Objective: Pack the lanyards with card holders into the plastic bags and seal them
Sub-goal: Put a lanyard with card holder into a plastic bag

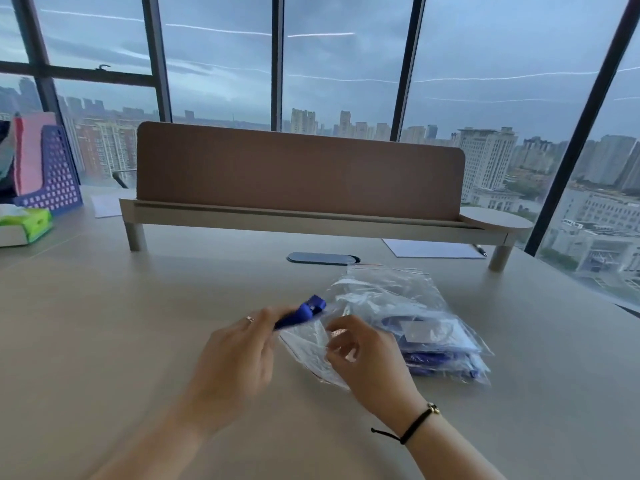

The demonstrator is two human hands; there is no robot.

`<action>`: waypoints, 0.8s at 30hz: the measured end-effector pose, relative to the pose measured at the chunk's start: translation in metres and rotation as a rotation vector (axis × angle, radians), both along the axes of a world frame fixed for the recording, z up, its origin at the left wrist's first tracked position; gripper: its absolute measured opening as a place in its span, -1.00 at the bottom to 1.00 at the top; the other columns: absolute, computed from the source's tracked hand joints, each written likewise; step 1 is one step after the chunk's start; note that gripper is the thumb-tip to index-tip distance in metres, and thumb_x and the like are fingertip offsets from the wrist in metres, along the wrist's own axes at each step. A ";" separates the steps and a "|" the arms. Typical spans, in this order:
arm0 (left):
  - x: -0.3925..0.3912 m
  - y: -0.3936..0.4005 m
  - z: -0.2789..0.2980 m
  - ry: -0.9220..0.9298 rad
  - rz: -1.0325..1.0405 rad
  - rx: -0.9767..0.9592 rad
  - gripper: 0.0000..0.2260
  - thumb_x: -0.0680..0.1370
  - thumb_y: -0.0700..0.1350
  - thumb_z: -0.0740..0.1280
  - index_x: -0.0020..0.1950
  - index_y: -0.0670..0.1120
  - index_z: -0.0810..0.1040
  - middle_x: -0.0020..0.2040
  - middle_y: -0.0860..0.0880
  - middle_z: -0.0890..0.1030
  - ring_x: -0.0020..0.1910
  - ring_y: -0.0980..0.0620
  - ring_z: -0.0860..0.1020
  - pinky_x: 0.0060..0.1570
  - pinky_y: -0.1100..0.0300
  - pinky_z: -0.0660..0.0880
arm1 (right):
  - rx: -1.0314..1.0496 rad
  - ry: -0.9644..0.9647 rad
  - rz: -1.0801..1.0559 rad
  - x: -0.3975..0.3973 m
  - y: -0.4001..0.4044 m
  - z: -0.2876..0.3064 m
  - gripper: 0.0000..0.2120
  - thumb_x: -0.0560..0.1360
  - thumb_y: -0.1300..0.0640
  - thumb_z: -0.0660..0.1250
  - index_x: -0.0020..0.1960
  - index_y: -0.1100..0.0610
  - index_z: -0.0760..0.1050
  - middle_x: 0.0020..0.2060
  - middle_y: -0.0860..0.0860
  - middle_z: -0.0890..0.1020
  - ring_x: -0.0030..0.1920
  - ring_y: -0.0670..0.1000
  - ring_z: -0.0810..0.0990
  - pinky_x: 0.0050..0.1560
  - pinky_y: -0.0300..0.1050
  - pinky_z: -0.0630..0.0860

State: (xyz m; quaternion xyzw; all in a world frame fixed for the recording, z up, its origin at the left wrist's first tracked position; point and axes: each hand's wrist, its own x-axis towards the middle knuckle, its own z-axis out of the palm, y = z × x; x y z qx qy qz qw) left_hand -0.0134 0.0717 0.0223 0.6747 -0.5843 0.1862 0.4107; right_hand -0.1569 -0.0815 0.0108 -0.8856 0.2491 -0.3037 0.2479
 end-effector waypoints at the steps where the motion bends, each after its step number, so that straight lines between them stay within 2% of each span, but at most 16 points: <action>1: 0.000 0.000 0.000 -0.056 -0.027 0.020 -0.58 0.54 -0.25 0.27 0.27 0.20 0.42 -0.09 0.29 0.61 -0.17 0.15 0.57 -0.21 0.35 0.43 | 0.001 -0.003 -0.022 -0.002 -0.001 0.001 -0.81 0.43 0.14 0.43 0.00 -0.08 0.57 -0.27 -0.24 0.64 -0.21 -0.21 0.60 -0.15 -0.36 0.50; 3: 0.002 -0.002 0.000 -0.109 -0.105 0.080 -0.58 0.53 -0.23 0.25 0.28 0.19 0.47 0.10 0.25 0.64 -0.02 0.13 0.64 -0.10 0.18 0.57 | 0.023 -0.016 -0.053 -0.005 -0.005 0.003 -0.83 0.42 0.17 0.43 -0.04 -0.06 0.61 -0.30 -0.27 0.63 -0.23 -0.19 0.61 -0.18 -0.39 0.47; 5: 0.004 -0.004 -0.004 -0.136 -0.157 0.124 -0.54 0.50 -0.30 0.29 0.27 0.16 0.52 0.15 0.25 0.64 0.07 0.12 0.65 -0.09 0.08 0.60 | 0.124 -0.052 -0.036 -0.008 -0.009 0.005 -0.78 0.41 0.25 0.43 -0.06 -0.06 0.63 -0.24 -0.22 0.68 -0.20 -0.19 0.64 -0.14 -0.36 0.54; 8: 0.008 -0.005 -0.005 -0.168 -0.175 0.151 -0.54 0.48 -0.33 0.29 0.26 0.12 0.58 0.19 0.28 0.62 0.12 0.19 0.63 -0.06 0.13 0.59 | 0.293 -0.083 0.030 -0.012 -0.012 0.010 -0.66 0.45 0.30 0.44 -0.03 -0.15 0.57 -0.14 -0.17 0.71 -0.09 -0.25 0.66 -0.01 -0.33 0.58; 11: 0.010 -0.003 -0.003 -0.174 -0.163 0.147 -0.57 0.52 -0.25 0.21 0.27 0.16 0.58 0.21 0.31 0.60 0.16 0.28 0.58 0.02 0.20 0.56 | 0.338 -0.104 0.067 -0.013 -0.015 0.010 -0.59 0.48 0.40 0.33 0.01 -0.13 0.56 -0.10 -0.13 0.73 -0.06 -0.24 0.67 -0.02 -0.35 0.57; 14: 0.016 0.002 -0.002 -0.167 -0.163 0.142 -0.57 0.52 -0.25 0.21 0.25 0.14 0.62 0.22 0.30 0.61 0.19 0.30 0.57 0.06 0.21 0.56 | 0.409 -0.178 0.052 -0.013 -0.018 0.012 -0.60 0.50 0.40 0.31 -0.03 -0.13 0.57 -0.12 -0.09 0.74 -0.09 -0.18 0.69 -0.01 -0.28 0.59; 17: 0.013 0.001 0.000 -0.262 -0.183 0.162 -0.54 0.47 -0.25 0.23 0.24 0.15 0.63 0.24 0.27 0.62 0.14 0.23 0.63 -0.05 0.19 0.61 | 0.459 -0.246 0.039 -0.015 -0.021 0.014 -0.69 0.50 0.39 0.35 -0.01 -0.02 0.60 -0.13 -0.07 0.74 -0.09 -0.16 0.70 0.02 -0.21 0.61; 20: 0.000 -0.005 -0.001 -0.421 -0.183 0.185 -0.52 0.39 -0.27 0.28 0.22 0.13 0.65 0.22 0.21 0.64 0.03 0.14 0.68 -0.25 0.20 0.61 | 0.458 -0.284 0.022 -0.013 -0.018 0.013 -0.75 0.49 0.35 0.38 -0.01 0.02 0.61 -0.13 -0.10 0.73 -0.08 -0.19 0.69 0.02 -0.24 0.61; 24: -0.020 -0.015 -0.008 -0.599 -0.012 0.204 -0.53 0.38 -0.27 0.17 0.13 0.05 0.70 0.06 0.12 0.71 -0.24 0.02 0.67 -0.55 0.19 0.46 | 0.366 -0.273 0.003 -0.010 -0.007 0.012 -0.78 0.50 0.29 0.38 -0.01 -0.02 0.61 -0.14 -0.16 0.72 -0.09 -0.24 0.66 -0.01 -0.33 0.58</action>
